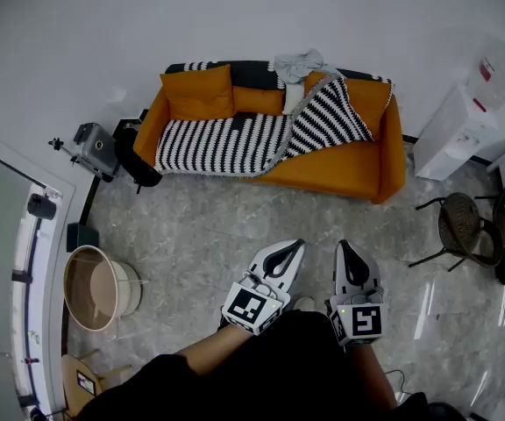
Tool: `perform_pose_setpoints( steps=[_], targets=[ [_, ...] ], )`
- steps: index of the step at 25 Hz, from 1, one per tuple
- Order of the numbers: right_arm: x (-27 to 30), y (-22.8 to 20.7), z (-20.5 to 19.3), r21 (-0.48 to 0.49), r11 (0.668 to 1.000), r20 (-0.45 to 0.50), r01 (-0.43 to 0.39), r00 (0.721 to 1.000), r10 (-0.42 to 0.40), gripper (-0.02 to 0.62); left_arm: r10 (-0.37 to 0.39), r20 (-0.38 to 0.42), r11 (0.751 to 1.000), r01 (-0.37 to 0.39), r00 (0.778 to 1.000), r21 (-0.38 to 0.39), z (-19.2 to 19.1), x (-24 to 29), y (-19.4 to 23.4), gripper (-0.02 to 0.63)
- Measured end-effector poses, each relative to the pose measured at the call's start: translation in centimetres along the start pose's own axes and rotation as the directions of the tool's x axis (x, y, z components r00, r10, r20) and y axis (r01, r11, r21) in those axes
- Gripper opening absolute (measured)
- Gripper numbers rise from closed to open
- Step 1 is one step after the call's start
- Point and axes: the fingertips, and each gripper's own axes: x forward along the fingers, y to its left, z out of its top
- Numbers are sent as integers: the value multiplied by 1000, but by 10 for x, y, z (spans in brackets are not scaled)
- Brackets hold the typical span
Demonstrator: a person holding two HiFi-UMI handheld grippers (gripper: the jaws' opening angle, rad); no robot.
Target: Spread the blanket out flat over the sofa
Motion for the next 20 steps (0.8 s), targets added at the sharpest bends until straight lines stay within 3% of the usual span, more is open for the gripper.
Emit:
perform_pose_setpoints(
  steps=[8, 13, 20],
  targets=[
    [0, -49, -27, 32, 999, -18, 32, 999, -31, 37, 59, 13, 998, -59, 998, 18, -10, 38, -9, 15],
    [8, -76, -36, 129, 990, -5, 51, 999, -51, 38, 88, 4, 996, -88, 996, 9, -16, 57, 19, 15],
    [55, -107, -46, 104, 991, -50, 81, 996, -76, 38, 71, -7, 997, -71, 997, -5, -28, 115, 78, 15]
  ],
)
